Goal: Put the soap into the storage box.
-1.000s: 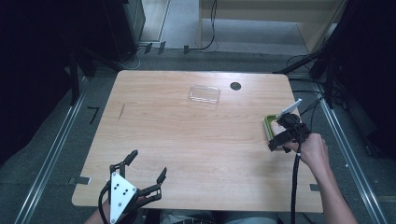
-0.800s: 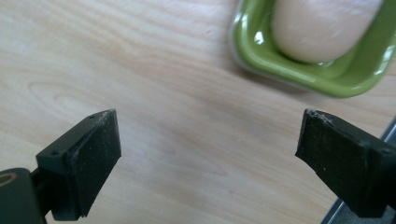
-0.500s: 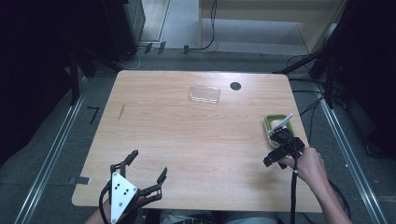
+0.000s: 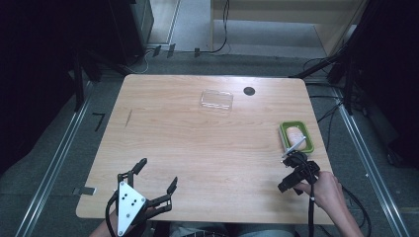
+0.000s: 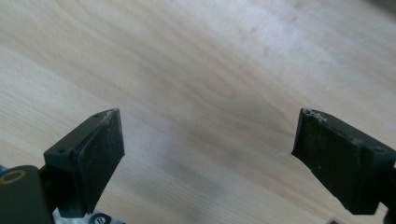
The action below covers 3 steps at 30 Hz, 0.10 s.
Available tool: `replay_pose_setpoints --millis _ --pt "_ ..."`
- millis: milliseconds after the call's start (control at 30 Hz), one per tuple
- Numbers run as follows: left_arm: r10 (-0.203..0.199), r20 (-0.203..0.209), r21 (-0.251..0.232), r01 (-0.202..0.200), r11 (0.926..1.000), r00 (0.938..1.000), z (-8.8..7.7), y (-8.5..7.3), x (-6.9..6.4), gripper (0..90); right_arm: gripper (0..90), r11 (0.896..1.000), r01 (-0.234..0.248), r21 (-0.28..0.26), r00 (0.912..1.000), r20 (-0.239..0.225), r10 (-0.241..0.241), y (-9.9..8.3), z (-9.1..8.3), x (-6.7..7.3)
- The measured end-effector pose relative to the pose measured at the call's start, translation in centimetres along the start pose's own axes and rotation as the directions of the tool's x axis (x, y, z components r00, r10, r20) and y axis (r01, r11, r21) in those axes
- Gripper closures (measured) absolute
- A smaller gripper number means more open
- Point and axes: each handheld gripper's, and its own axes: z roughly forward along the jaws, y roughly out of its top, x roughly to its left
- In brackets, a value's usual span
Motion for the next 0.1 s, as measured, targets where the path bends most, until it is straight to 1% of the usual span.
replay_pose_setpoints --millis 33,67,100 --pt "-0.001 0.000 -0.001 0.001 1.0000 1.0000 0.02 0.00 0.01 9.9 9.4 1.000 0.007 0.006 1.0000 0.002 -0.007 -0.18 0.18 0.06" --pt "-0.002 -0.001 -0.001 0.002 1.0000 1.0000 0.03 0.00 0.02 9.9 10.2 1.000 0.003 0.010 1.0000 0.004 -0.004 -0.34 0.36 0.14" --pt "-0.002 -0.001 -0.001 0.002 1.0000 1.0000 0.04 -0.01 0.03 9.9 10.6 1.000 0.015 0.015 0.9999 0.006 -0.015 -0.47 0.53 0.13"
